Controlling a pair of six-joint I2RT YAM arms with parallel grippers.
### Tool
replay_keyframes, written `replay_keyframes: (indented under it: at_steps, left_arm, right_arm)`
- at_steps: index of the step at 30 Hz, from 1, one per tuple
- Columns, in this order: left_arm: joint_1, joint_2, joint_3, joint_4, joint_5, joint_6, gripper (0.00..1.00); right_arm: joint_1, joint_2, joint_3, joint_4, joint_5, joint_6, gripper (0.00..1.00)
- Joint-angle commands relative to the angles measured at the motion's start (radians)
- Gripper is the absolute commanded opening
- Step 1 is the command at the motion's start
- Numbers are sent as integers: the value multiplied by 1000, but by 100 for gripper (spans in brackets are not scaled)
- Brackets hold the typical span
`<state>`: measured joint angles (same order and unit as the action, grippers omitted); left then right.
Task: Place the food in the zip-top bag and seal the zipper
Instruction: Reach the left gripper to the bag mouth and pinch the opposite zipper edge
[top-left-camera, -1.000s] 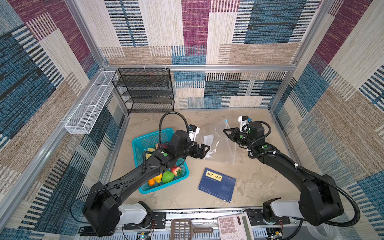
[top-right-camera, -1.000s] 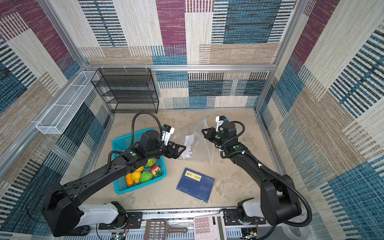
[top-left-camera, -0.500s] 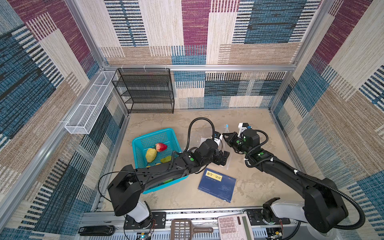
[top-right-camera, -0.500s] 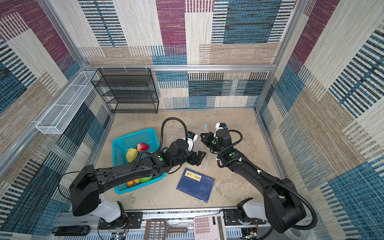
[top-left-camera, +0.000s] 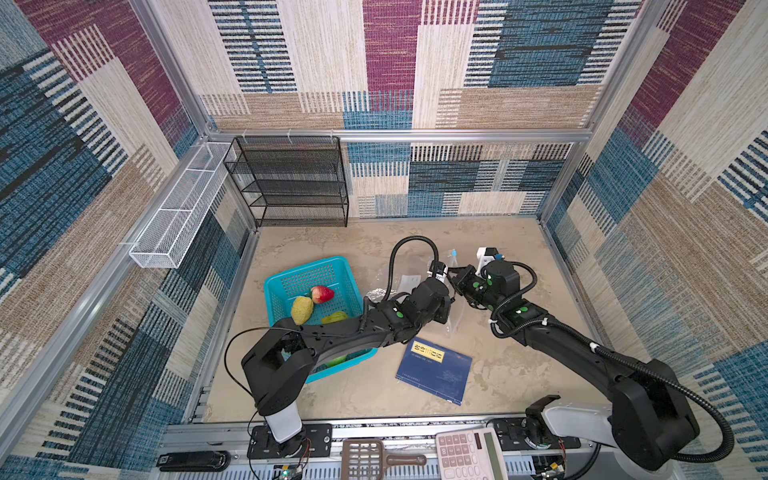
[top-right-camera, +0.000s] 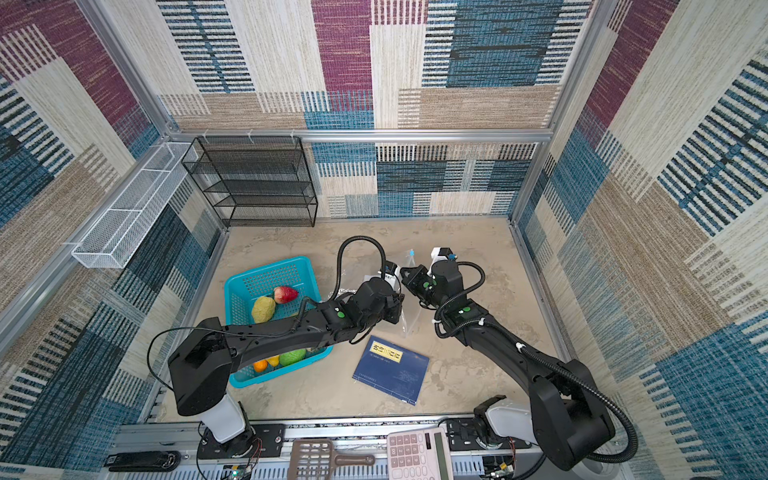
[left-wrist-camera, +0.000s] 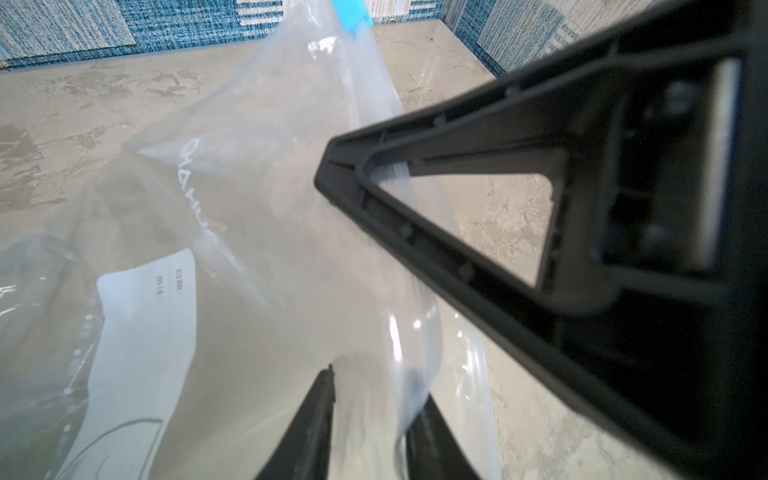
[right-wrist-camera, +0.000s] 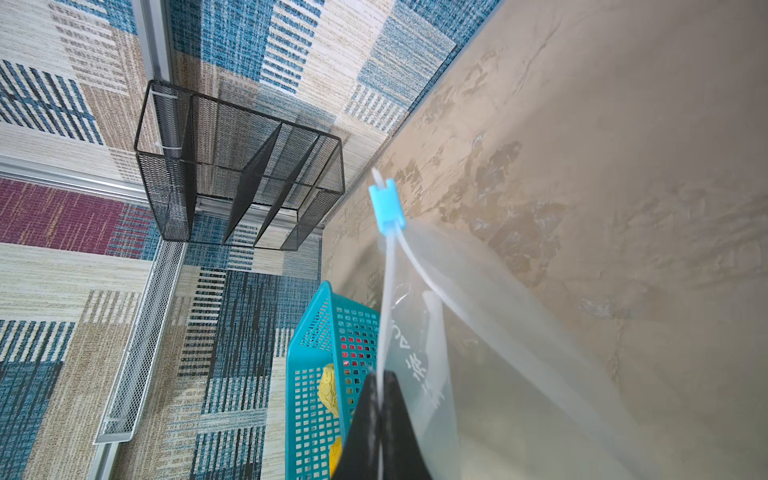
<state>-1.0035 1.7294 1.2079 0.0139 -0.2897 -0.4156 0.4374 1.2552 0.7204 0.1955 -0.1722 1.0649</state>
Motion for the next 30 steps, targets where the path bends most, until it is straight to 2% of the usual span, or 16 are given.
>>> replay_keyframes:
  at_steps: [1,3,4,8,9,14,18,20,22,23,24,26,30]
  left_arm:
    - [1,-6,-1,35,-27,4,17]
    - [2,-14,-13,37,-33,-10,10]
    - [4,-22,-22,40,-37,-21,8]
    - [28,-51,-54,45,-57,-56,8]
    - [36,-58,-57,40,-57,-58,8]
    - [88,-89,-65,22,-3,-71,8]
    - [103,-110,-74,18,29,-88,9]
    - [107,-119,-83,23,53,-107,9]
    - [108,-128,-89,23,78,-124,9]
    - [108,-132,-93,23,88,-133,9]
    - [108,-135,-97,25,97,-140,10]
    - [109,-141,-106,29,102,-147,10]
    - [121,-148,-113,28,105,-148,10]
  right_arm:
    - [1,2,0,24,-5,-20,1]
    - [2,13,16,12,-33,-57,10]
    - [1,19,29,2,-50,-88,18]
    - [1,2,76,-97,-87,-233,67]
    - [1,-11,82,-124,-88,-264,73]
    - [0,-109,124,-304,-22,-412,85]
    - [0,-148,115,-378,25,-493,87]
    - [-2,-142,98,-391,35,-507,86]
    - [-2,-114,70,-361,-3,-519,85]
    - [-2,-95,64,-347,-23,-519,83]
    - [-2,-70,60,-333,-43,-519,78]
    - [-2,-22,62,-317,-53,-518,61]
    - [-2,40,92,-315,-35,-528,10]
